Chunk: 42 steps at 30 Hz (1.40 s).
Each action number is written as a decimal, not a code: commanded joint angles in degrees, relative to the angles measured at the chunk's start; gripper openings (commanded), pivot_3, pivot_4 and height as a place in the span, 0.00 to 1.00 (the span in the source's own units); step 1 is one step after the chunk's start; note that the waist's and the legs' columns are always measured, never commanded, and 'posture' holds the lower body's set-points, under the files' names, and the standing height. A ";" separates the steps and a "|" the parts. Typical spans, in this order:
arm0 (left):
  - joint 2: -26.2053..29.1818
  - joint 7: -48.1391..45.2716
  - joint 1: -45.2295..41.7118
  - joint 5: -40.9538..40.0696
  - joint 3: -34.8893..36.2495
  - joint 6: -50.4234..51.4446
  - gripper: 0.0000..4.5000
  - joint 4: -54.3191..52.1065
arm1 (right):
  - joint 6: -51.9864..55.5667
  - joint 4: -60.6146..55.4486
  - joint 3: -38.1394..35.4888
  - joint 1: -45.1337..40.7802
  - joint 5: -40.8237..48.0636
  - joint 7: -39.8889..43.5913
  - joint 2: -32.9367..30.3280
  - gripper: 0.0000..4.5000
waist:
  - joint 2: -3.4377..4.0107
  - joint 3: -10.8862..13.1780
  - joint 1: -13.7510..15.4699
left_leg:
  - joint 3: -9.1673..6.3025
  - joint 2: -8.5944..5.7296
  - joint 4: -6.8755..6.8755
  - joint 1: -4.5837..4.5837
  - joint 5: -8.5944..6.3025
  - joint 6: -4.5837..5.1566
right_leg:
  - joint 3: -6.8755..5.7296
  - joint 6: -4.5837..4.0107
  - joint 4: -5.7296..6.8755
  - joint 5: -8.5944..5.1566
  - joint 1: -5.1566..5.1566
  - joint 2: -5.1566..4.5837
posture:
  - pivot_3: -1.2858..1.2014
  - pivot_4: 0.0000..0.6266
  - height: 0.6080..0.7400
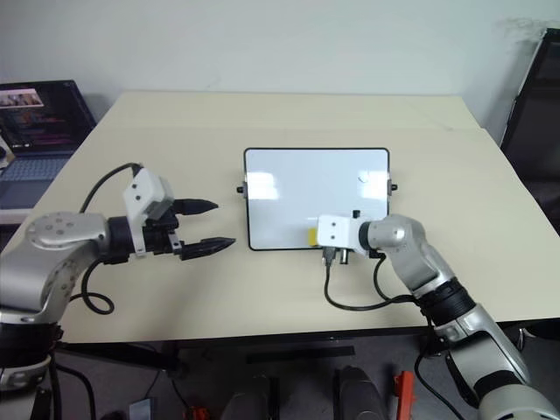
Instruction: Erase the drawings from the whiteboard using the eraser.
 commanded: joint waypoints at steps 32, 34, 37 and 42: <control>2.67 -0.59 -1.18 0.10 3.26 -1.10 1.00 0.15 | -4.69 8.03 -18.44 -3.11 10.77 5.04 -26.24 0.24 | 0.04 0.02 0.16 | 0.11 0.00 -0.02 -0.02 -0.01 0.00 | 0.06 0.05 -0.06 -0.04 -0.03 -0.02 | 0.52 0.24 1.00; 2.63 -0.40 -1.42 0.06 3.45 -1.12 1.00 0.26 | -4.79 8.63 -18.79 -4.09 11.12 4.39 -25.48 0.24 | 0.04 0.03 0.01 | 0.12 0.00 -0.02 -0.01 -0.01 0.00 | 0.06 0.05 -0.05 -0.04 -0.03 -0.02 | 0.52 0.24 1.00; 2.63 -0.48 -1.58 0.02 3.31 -1.08 1.00 0.23 | -4.87 8.80 -18.56 -4.26 11.07 4.68 -25.51 0.24 | 0.04 0.03 0.10 | 0.11 0.00 -0.02 -0.02 -0.01 0.00 | 0.05 0.04 -0.05 -0.04 -0.03 -0.02 | 0.52 0.24 1.00; 2.43 -0.46 -1.83 0.06 2.87 -1.18 1.00 0.41 | -4.64 8.21 -18.42 -3.92 11.36 4.65 -25.46 0.24 | 0.04 0.03 0.22 | 0.11 -0.02 -0.02 -0.03 -0.01 0.00 | 0.05 0.03 -0.06 -0.03 -0.03 -0.03 | 0.52 0.24 1.00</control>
